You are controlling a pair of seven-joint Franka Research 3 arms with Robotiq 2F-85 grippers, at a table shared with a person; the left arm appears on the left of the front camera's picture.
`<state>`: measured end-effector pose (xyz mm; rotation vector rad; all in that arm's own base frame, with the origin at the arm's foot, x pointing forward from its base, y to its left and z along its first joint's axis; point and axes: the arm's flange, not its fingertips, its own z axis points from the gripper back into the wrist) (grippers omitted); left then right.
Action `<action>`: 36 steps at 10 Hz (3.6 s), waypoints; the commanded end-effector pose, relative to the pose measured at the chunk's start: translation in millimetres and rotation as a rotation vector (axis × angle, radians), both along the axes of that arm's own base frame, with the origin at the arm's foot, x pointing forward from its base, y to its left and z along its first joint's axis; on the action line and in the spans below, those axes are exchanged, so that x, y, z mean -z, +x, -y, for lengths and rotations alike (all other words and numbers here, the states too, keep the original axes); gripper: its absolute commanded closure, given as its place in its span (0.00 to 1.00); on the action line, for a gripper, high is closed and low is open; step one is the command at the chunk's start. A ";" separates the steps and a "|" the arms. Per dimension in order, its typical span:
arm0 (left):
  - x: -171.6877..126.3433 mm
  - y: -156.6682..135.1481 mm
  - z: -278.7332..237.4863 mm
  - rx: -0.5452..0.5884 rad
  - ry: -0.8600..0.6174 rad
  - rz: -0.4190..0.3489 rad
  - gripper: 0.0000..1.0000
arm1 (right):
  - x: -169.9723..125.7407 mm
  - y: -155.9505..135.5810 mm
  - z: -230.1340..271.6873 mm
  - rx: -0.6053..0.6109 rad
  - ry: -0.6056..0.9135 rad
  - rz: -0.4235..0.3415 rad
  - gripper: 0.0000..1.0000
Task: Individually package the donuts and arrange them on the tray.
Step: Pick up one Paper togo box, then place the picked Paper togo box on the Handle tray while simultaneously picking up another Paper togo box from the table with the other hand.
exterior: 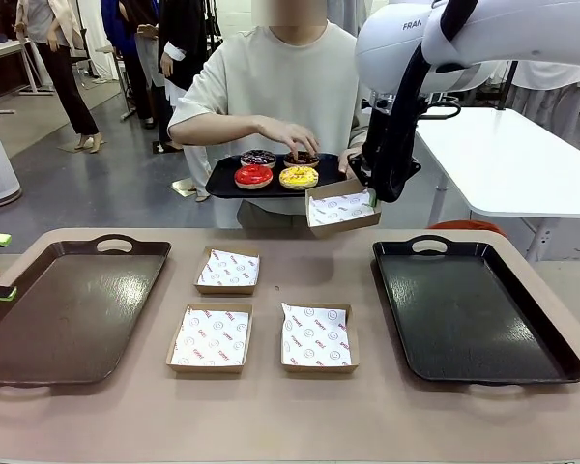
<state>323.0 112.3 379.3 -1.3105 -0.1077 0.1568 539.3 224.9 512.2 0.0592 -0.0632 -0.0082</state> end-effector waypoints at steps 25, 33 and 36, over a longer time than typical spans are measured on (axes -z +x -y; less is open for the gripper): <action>-2.0 -0.5 -0.6 -0.001 -0.011 0.005 0.00 | 2.3 0.1 1.5 0.003 0.000 0.000 1.00; -53.9 38.5 23.7 0.085 0.252 -0.003 0.00 | -13.3 -27.0 57.7 -0.025 0.021 -0.009 0.99; -116.6 81.4 82.4 0.172 0.521 -0.051 0.00 | -2.4 -47.6 142.0 0.043 0.067 -0.027 0.99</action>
